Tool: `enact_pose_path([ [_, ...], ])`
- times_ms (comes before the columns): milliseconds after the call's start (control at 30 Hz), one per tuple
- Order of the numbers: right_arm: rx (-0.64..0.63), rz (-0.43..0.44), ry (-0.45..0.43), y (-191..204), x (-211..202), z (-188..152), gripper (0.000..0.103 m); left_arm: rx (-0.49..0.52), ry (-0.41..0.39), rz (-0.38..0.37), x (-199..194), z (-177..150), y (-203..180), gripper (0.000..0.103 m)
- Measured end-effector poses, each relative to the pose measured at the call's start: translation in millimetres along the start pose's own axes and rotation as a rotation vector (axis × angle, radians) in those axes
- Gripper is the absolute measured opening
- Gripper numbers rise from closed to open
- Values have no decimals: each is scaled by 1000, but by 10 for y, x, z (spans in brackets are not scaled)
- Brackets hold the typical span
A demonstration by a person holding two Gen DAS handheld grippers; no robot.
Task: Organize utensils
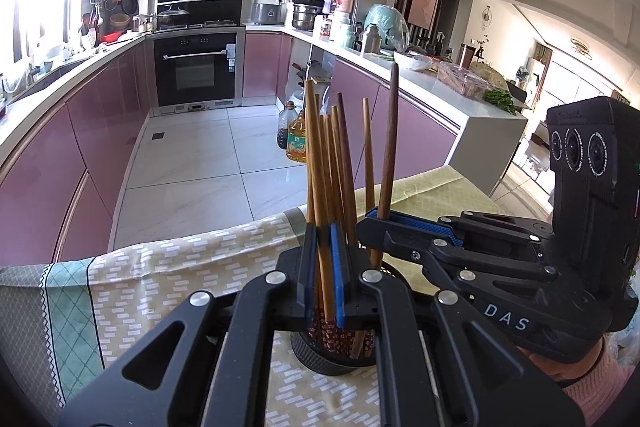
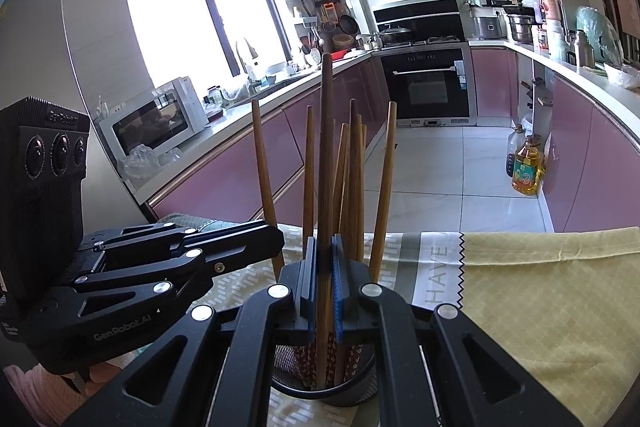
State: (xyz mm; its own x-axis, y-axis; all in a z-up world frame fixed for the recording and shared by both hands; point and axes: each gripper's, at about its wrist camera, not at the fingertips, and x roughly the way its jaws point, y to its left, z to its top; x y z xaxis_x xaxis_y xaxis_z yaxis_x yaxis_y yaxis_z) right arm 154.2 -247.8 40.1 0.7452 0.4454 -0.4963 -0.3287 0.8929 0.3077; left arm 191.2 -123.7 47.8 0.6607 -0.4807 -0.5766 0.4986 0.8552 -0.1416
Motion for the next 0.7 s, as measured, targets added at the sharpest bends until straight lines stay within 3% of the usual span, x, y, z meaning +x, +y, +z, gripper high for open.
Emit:
enact_pose_path([
  [700, 28, 3, 15, -44, 97, 55, 6, -20, 25, 14, 168, 6, 54, 8],
])
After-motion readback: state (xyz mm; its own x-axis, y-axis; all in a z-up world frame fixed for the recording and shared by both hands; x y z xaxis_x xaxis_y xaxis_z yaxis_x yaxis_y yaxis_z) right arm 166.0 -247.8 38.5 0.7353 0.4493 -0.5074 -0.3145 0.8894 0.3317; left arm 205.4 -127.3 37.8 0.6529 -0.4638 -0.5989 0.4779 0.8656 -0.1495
